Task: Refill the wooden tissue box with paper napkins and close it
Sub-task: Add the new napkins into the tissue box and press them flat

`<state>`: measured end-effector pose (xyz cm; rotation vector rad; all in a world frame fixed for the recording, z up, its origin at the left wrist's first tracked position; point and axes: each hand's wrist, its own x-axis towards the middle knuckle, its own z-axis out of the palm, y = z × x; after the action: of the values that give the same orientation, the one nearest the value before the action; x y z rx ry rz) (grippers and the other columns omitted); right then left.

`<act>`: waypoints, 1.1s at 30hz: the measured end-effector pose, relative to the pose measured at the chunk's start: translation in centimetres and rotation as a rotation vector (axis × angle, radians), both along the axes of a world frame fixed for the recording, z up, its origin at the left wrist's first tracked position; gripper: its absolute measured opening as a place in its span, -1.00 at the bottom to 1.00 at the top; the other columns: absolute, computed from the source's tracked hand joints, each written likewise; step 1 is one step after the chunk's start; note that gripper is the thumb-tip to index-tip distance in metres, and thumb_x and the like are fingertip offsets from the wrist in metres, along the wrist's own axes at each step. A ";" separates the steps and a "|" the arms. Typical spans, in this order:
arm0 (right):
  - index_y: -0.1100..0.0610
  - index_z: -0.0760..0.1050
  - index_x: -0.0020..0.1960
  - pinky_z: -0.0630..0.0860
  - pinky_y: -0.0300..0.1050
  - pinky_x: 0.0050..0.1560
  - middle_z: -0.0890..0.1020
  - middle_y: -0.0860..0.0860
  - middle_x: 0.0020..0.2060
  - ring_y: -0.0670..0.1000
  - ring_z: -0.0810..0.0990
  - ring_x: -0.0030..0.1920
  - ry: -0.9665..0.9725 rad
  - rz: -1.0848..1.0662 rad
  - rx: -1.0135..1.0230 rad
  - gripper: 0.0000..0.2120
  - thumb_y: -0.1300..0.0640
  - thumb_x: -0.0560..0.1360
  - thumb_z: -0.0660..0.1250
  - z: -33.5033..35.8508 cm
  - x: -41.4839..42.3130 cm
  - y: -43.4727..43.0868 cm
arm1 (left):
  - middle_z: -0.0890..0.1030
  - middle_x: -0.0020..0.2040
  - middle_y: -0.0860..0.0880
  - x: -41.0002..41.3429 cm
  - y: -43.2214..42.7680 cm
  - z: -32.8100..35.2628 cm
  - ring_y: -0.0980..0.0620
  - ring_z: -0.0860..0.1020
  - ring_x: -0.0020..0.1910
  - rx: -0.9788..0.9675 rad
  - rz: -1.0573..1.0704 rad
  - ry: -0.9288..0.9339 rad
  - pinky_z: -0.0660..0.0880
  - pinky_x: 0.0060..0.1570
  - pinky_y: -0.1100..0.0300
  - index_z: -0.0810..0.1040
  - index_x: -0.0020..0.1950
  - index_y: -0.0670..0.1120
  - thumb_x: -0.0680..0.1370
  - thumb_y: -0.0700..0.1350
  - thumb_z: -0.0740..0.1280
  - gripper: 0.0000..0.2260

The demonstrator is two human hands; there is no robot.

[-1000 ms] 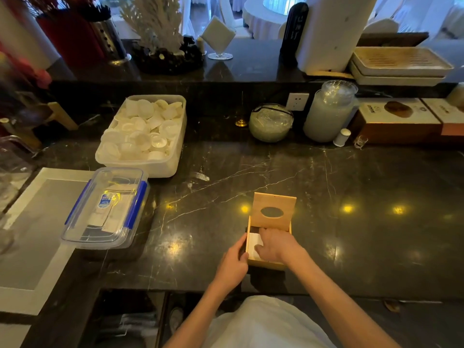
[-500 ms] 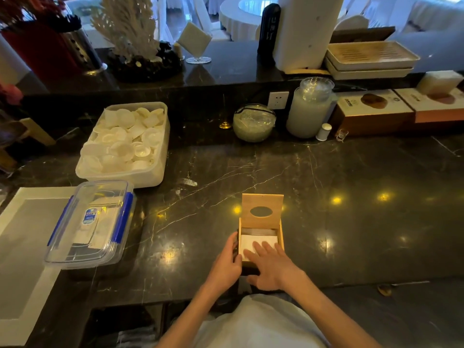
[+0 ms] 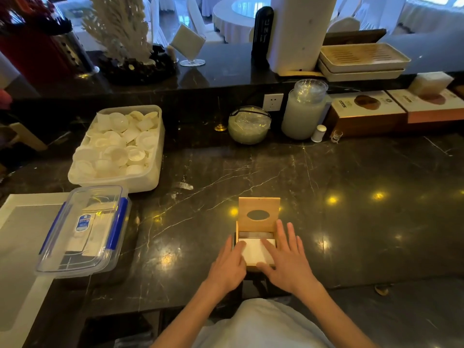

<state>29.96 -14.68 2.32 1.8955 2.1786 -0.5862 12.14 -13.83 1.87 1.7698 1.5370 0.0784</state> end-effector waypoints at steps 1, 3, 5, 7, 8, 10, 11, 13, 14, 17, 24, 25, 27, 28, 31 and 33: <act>-0.11 0.02 0.58 -0.26 0.25 0.50 -0.43 0.16 0.51 0.24 -0.54 0.45 0.011 -0.039 -0.024 -0.32 -0.33 0.55 0.07 0.2 0.3 0.5 | 0.10 0.58 -0.09 0.0 0.7 -0.1 -0.17 0.23 0.50 -0.027 -0.006 0.011 0.32 0.35 -0.15 0.26 0.45 0.08 0.63 -0.10 0.13 -0.62; -0.11 0.08 0.57 -0.21 0.28 0.50 -0.34 0.20 0.54 0.27 -0.51 0.46 -0.002 -0.078 -0.132 -0.34 -0.34 0.55 0.03 0.7 0.7 1.9 | 0.27 0.48 -0.10 0.2 2.4 -0.4 -0.19 0.37 0.39 -0.107 -0.038 0.043 0.42 0.29 -0.12 0.24 0.46 0.08 0.58 -0.10 0.20 -0.55; -0.12 0.14 0.56 -0.15 0.28 0.51 -0.20 0.21 0.58 0.29 -0.41 0.51 -0.028 -0.086 -0.227 -0.39 -0.32 0.57 0.03 1.0 0.8 3.8 | 0.39 0.40 -0.10 0.5 4.1 -0.5 -0.15 0.45 0.31 -0.199 -0.103 0.120 0.47 0.23 -0.05 0.25 0.45 0.05 0.55 -0.09 0.28 -0.52; -0.11 0.20 0.54 -0.05 0.29 0.50 -0.08 0.20 0.59 0.31 -0.29 0.54 -0.057 -0.107 -0.296 -0.43 -0.26 0.57 0.08 0.6 0.6 5.7 | 0.44 0.38 -0.12 0.9 5.8 -0.5 -0.13 0.47 0.30 -0.271 -0.156 0.195 0.46 0.21 0.01 0.26 0.48 0.00 0.55 -0.13 0.28 -0.50; -0.08 0.25 0.52 0.01 0.29 0.50 -0.02 0.19 0.59 0.32 -0.22 0.55 -0.083 -0.113 -0.326 -0.44 -0.23 0.57 0.11 0.2 0.5 6.5 | 0.45 0.39 -0.12 1.2 6.5 -0.3 -0.12 0.46 0.31 -0.302 -0.171 0.221 0.45 0.22 0.02 0.26 0.50 -0.02 0.57 -0.16 0.25 -0.51; -0.02 0.36 0.46 0.17 0.26 0.46 0.18 0.15 0.56 0.29 0.01 0.55 -0.125 -0.110 -0.385 -0.47 -0.21 0.55 0.15 -0.3 0.2 7.6 | 0.41 0.44 -0.11 1.6 7.4 0.3 -0.12 0.43 0.37 -0.355 -0.180 0.254 0.42 0.29 0.02 0.28 0.52 -0.05 0.59 -0.19 0.19 -0.53; 0.01 0.40 0.43 0.28 0.21 0.42 0.31 0.13 0.50 0.25 0.19 0.51 -0.123 -0.117 -0.411 -0.46 -0.23 0.54 0.15 -0.4 0.0 7.9 | 0.39 0.46 -0.11 1.7 7.7 0.6 -0.13 0.42 0.38 -0.381 -0.171 0.265 0.44 0.30 0.02 0.28 0.52 -0.06 0.59 -0.20 0.18 -0.52; 0.04 0.44 0.39 0.44 0.09 0.27 0.51 0.06 0.35 0.14 0.46 0.33 -0.093 -0.135 -0.435 -0.39 -0.33 0.50 0.17 -0.4 -0.3 8.1 | 0.37 0.46 -0.13 1.7 8.0 0.6 -0.18 0.47 0.32 -0.427 -0.134 0.266 0.56 0.20 0.00 0.26 0.54 -0.06 0.58 -0.21 0.18 -0.50; 0.05 0.44 0.38 0.48 0.04 0.23 0.54 0.04 0.30 0.11 0.51 0.27 -0.080 -0.139 -0.435 -0.34 -0.37 0.47 0.19 -0.3 -0.3 8.0 | 0.36 0.46 -0.14 1.6 8.0 0.4 -0.20 0.51 0.27 -0.441 -0.119 0.263 0.62 0.10 -0.01 0.26 0.54 -0.06 0.58 -0.21 0.18 -0.49; 0.04 0.42 0.38 0.50 0.00 0.20 0.55 0.03 0.29 0.08 0.53 0.24 -0.055 -0.147 -0.435 -0.27 -0.41 0.40 0.28 -0.2 -0.1 7.8 | 0.41 0.42 -0.18 1.7 7.9 0.1 -0.20 0.58 0.16 -0.432 -0.097 0.246 0.66 -0.01 0.04 0.29 0.51 -0.11 0.57 -0.23 0.19 -0.52; 0.04 0.44 0.37 0.52 0.00 0.21 0.56 0.01 0.28 0.06 0.55 0.22 0.004 -0.176 -0.408 -0.29 -0.36 0.37 0.37 -0.6 -0.1 7.3 | 0.45 0.38 -0.18 1.8 8.0 0.3 -0.17 0.62 0.11 -0.466 -0.071 0.250 0.64 0.06 0.03 0.31 0.50 -0.13 0.58 -0.22 0.23 -0.53; 0.04 0.44 0.38 0.52 -0.01 0.21 0.55 0.01 0.29 0.06 0.54 0.23 0.006 -0.178 -0.407 -0.28 -0.37 0.38 0.36 -0.7 -0.1 7.3 | 0.46 0.37 -0.18 1.8 8.0 0.3 -0.16 0.62 0.11 -0.458 -0.067 0.253 0.64 0.06 0.04 0.32 0.49 -0.13 0.58 -0.21 0.22 -0.54; 0.04 0.44 0.38 0.52 -0.01 0.21 0.55 0.01 0.30 0.06 0.55 0.23 0.019 -0.189 -0.415 -0.27 -0.38 0.37 0.35 -0.7 0.0 7.4 | 0.47 0.37 -0.18 1.9 7.8 0.3 -0.14 0.64 0.06 -0.442 -0.071 0.264 0.65 0.04 0.07 0.33 0.48 -0.14 0.59 -0.20 0.21 -0.57; 0.03 0.44 0.37 0.52 -0.02 0.21 0.56 0.01 0.29 0.06 0.55 0.23 0.019 -0.188 -0.416 -0.28 -0.39 0.37 0.35 -0.7 -0.1 7.4 | 0.48 0.36 -0.18 1.9 7.7 0.3 -0.13 0.65 0.04 -0.436 -0.076 0.268 0.65 0.03 0.08 0.33 0.47 -0.14 0.59 -0.20 0.21 -0.57; 0.03 0.44 0.38 0.51 -0.04 0.20 0.55 0.02 0.30 0.06 0.54 0.24 0.012 -0.172 -0.401 -0.30 -0.37 0.40 0.33 -1.0 -0.1 7.5 | 0.50 0.33 -0.17 1.8 7.6 0.2 -0.13 0.65 0.05 -0.420 -0.076 0.253 0.65 0.03 0.08 0.36 0.45 -0.14 0.59 -0.21 0.22 -0.58; 0.01 0.44 0.39 0.50 -0.02 0.22 0.53 0.02 0.32 0.07 0.52 0.26 0.035 -0.177 -0.382 -0.31 -0.37 0.40 0.32 -1.1 0.0 7.4 | 0.50 0.32 -0.16 1.7 7.6 0.1 -0.13 0.62 0.10 -0.402 -0.079 0.233 0.65 0.02 0.10 0.37 0.46 -0.12 0.58 -0.23 0.23 -0.57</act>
<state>29.94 -7.30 1.23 1.8830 1.7672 -0.9935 13.85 -6.27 2.00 1.5507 1.5130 -0.4604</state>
